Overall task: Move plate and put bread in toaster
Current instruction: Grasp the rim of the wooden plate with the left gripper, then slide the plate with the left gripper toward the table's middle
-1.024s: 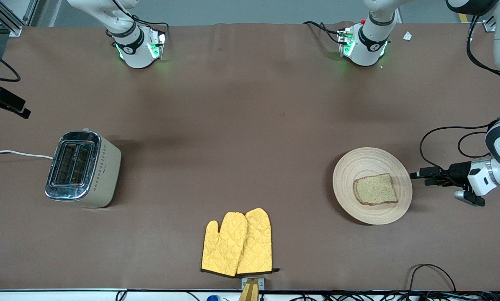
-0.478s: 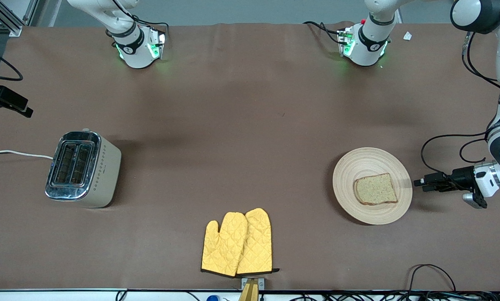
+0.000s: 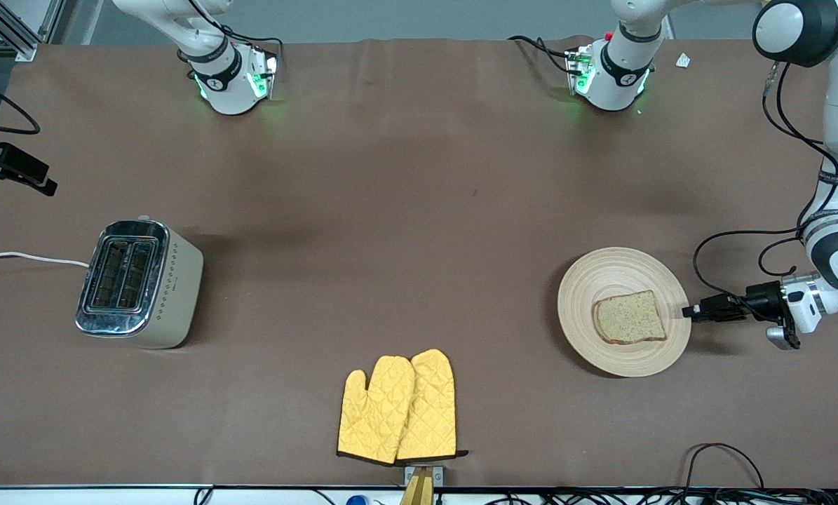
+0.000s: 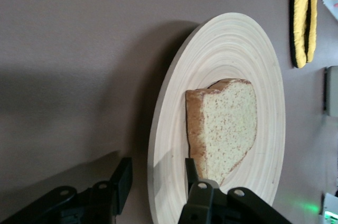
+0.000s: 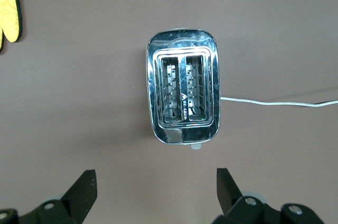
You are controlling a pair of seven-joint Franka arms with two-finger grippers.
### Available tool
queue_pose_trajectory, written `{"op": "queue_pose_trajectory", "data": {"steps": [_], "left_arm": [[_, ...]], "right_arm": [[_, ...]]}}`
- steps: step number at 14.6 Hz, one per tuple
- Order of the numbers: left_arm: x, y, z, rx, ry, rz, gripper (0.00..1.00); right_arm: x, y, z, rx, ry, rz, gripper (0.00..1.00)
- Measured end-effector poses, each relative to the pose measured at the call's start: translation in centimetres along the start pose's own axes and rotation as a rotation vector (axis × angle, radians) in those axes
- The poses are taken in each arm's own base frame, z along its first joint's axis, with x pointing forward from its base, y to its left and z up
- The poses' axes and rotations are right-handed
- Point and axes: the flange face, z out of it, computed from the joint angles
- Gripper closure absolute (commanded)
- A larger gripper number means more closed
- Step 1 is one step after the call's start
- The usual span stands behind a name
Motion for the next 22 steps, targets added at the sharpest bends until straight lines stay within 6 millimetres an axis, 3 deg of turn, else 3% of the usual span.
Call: {"op": "queue_pose_trajectory", "data": {"steps": [4, 8, 11, 17, 22], "left_arm": [[-0.5, -0.3, 1.0, -0.039, -0.020, -0.015, 0.98], [-0.3, 0.7, 1.1, -0.113, -0.041, -0.008, 1.00], [1.0, 3.9, 3.4, -0.164, -0.065, 0.041, 1.00], [3.3, 15.5, 13.1, -0.283, -0.186, 0.168, 1.00], [1.3, 22.4, 24.4, -0.336, -0.206, 0.132, 1.00]], "right_arm": [[0.0, 0.1, 0.0, 0.022, -0.001, 0.002, 0.00], [0.0, -0.6, 0.0, 0.024, -0.001, -0.009, 0.00], [0.0, -0.6, 0.0, 0.024, -0.003, -0.009, 0.00], [0.0, -0.5, 0.0, 0.025, -0.004, -0.008, 0.00], [0.0, -0.3, 0.0, 0.024, -0.004, -0.004, 0.00]]}}
